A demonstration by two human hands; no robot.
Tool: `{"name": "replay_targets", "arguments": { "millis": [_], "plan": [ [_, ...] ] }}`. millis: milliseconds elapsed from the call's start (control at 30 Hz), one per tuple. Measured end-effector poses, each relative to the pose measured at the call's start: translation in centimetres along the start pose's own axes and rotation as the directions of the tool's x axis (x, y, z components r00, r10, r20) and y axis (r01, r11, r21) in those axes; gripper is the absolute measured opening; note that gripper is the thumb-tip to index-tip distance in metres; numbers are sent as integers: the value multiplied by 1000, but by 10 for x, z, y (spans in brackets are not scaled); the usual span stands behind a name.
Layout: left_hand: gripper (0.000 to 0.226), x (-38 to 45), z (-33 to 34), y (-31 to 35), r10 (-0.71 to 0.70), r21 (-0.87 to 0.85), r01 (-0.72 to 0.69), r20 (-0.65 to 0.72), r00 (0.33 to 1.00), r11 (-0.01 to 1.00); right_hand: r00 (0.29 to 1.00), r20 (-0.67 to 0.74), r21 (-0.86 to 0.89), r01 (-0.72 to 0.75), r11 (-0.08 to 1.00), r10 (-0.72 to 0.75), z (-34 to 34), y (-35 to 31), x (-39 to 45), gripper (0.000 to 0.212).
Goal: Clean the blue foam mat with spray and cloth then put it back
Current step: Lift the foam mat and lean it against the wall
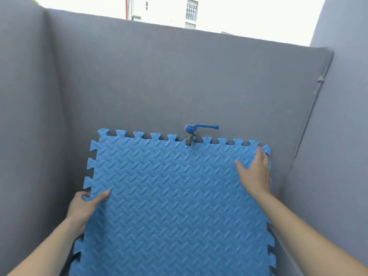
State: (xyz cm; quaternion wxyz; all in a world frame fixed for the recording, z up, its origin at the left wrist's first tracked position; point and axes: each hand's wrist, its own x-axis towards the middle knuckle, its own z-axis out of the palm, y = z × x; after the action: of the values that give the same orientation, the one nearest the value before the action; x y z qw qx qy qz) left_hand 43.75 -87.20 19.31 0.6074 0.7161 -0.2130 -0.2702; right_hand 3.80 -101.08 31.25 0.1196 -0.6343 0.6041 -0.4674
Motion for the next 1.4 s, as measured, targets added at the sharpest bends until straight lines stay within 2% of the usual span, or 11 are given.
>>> {"name": "replay_targets", "arguments": {
  "millis": [67,133,200,267,433,533,600,767,867,1167,1400],
  "plan": [
    [70,13,4,-8,-7,-17,7,12,1000,1000,964,8,17,266,964,-266,11,-56,8,74],
    [65,17,8,-9,-9,-14,9,-7,1000,1000,898,104,-35,432,901,-427,25,-99,16,68],
    [65,17,11,-10,9,25,-8,-41,999,1000,827,260,-184,550,815,-499,39,-127,20,62],
    [63,14,15,-10,29,59,-26,-62,998,998,791,366,-304,600,740,-491,50,-133,21,56],
    [58,18,21,-6,112,66,-108,-62,992,992,790,299,-422,613,668,-536,64,-132,35,38],
    [62,22,20,-13,115,76,-111,-46,992,991,830,238,-496,550,671,-504,73,-135,31,36],
    [63,17,19,-10,130,98,-125,-51,990,987,846,215,-511,523,682,-488,76,-138,31,36],
    [71,10,12,-6,185,220,-165,-76,980,961,876,329,-554,481,680,-352,66,-160,34,42],
    [77,12,9,-11,205,308,-176,-63,977,935,889,338,-595,456,662,-309,68,-159,34,43],
    [71,5,22,-12,270,516,-218,-25,963,828,904,279,-649,426,631,-324,78,-156,33,48],
    [72,9,19,-6,249,523,-216,7,969,825,897,213,-693,418,588,-386,82,-154,30,47]
  ]
}}
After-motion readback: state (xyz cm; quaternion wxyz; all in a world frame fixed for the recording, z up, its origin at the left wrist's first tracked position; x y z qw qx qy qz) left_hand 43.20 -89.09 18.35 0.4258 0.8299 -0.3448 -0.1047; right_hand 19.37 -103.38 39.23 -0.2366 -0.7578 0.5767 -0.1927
